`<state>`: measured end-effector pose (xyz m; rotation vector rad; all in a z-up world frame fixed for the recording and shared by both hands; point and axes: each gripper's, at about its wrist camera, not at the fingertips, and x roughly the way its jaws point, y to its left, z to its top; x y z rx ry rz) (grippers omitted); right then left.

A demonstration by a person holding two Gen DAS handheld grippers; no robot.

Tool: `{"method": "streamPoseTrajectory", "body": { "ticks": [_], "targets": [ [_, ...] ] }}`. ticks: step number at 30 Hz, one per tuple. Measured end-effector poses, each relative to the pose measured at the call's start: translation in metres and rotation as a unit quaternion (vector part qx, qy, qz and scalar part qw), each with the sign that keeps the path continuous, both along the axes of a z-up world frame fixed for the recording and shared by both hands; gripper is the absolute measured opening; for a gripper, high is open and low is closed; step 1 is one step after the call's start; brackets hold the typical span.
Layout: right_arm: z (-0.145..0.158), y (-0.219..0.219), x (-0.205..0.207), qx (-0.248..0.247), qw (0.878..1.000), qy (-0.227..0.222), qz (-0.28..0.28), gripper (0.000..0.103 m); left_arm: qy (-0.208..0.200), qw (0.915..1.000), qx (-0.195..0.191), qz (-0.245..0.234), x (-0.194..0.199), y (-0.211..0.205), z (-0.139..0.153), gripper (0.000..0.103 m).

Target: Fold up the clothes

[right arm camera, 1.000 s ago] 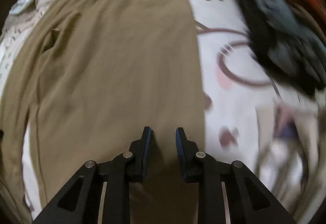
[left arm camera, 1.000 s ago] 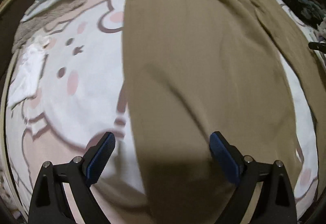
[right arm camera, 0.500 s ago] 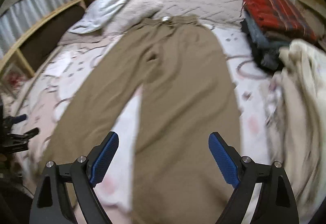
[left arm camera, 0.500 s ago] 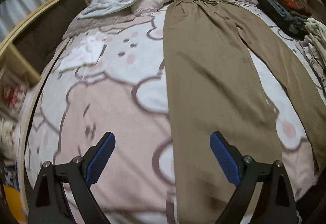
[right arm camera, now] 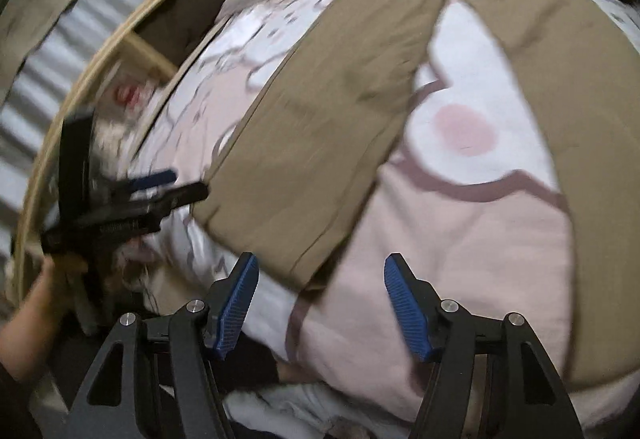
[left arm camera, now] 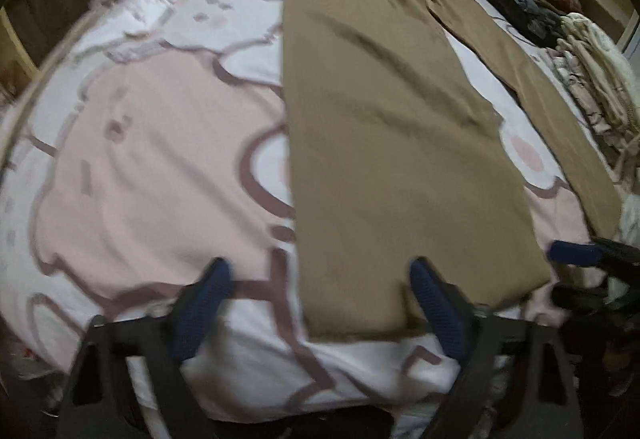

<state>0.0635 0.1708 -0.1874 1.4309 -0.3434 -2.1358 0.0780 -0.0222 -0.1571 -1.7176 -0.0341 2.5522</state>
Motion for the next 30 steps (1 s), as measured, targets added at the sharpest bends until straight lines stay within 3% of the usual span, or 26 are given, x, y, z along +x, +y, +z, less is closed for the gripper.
{"method": "streamPoseTrajectory", "body": {
  "ticks": [2, 3, 4, 5, 8, 11, 15, 17, 21, 22, 24, 25, 26, 27, 28, 29, 30],
  "targets": [
    [-0.006, -0.012, -0.002, 0.012, 1.000, -0.002, 0.013, 0.063, -0.014, 0.9999, -0.006, -0.003, -0.002, 0.003, -0.006, 0.044],
    [-0.007, -0.014, -0.004, 0.013, 1.000, -0.002, 0.017, 0.057, -0.015, 0.9998, -0.004, -0.010, -0.002, 0.005, -0.005, 0.034],
    [-0.008, -0.017, -0.006, 0.015, 1.000, -0.002, 0.022, 0.035, -0.014, 0.9998, 0.010, -0.014, -0.002, 0.005, -0.001, 0.014],
    [-0.009, -0.019, -0.007, 0.016, 1.000, -0.002, 0.026, 0.018, -0.008, 0.9995, 0.029, -0.013, -0.002, 0.003, 0.007, 0.009],
    [0.005, -0.017, -0.010, 0.005, 0.999, 0.003, 0.033, 0.006, 0.015, 0.9964, 0.082, -0.014, -0.004, -0.002, 0.031, 0.006],
    [0.043, -0.010, -0.025, -0.007, 0.998, 0.048, 0.031, 0.006, 0.061, 0.9942, 0.087, -0.020, -0.022, -0.003, 0.064, 0.006],
    [0.080, 0.003, -0.076, 0.007, 0.995, 0.103, -0.003, 0.006, 0.107, 0.9910, 0.080, -0.006, -0.072, -0.013, 0.091, 0.006],
    [0.069, 0.004, -0.101, 0.010, 0.996, 0.084, -0.017, 0.006, 0.117, 0.9902, 0.076, 0.005, -0.101, -0.020, 0.093, 0.006],
    [0.042, 0.006, -0.151, 0.015, 0.998, 0.040, -0.045, 0.006, 0.085, 0.9942, 0.062, 0.022, -0.149, -0.026, 0.070, 0.007],
    [0.036, 0.007, -0.164, 0.017, 0.998, 0.029, -0.052, 0.006, 0.075, 0.9952, 0.058, 0.025, -0.154, -0.027, 0.065, 0.012],
    [0.022, 0.008, -0.189, 0.019, 0.998, 0.007, -0.066, 0.006, 0.063, 0.9960, 0.053, 0.035, -0.160, -0.033, 0.057, 0.034],
    [0.016, 0.011, -0.195, 0.011, 0.997, -0.007, -0.072, 0.006, 0.060, 0.9961, 0.052, 0.039, -0.160, -0.037, 0.054, 0.052],
    [0.010, 0.015, -0.198, 0.002, 0.997, -0.021, -0.078, 0.008, 0.060, 0.9960, 0.051, 0.041, -0.158, -0.041, 0.053, 0.062],
    [0.008, 0.020, -0.198, -0.002, 0.996, -0.021, -0.082, 0.010, 0.061, 0.9959, 0.051, 0.043, -0.155, -0.046, 0.052, 0.062],
    [0.008, 0.025, -0.197, -0.004, 0.996, -0.019, -0.086, 0.024, 0.059, 0.9960, 0.051, 0.044, -0.151, -0.049, 0.051, 0.062],
    [0.008, 0.030, -0.195, -0.006, 0.996, -0.016, -0.090, 0.055, 0.053, 0.9963, 0.052, 0.044, -0.145, -0.052, 0.048, 0.062],
    [0.009, 0.035, -0.192, -0.003, 0.995, -0.010, -0.095, 0.070, 0.046, 0.9967, 0.053, 0.042, -0.138, -0.054, 0.045, 0.062]
  ]
}}
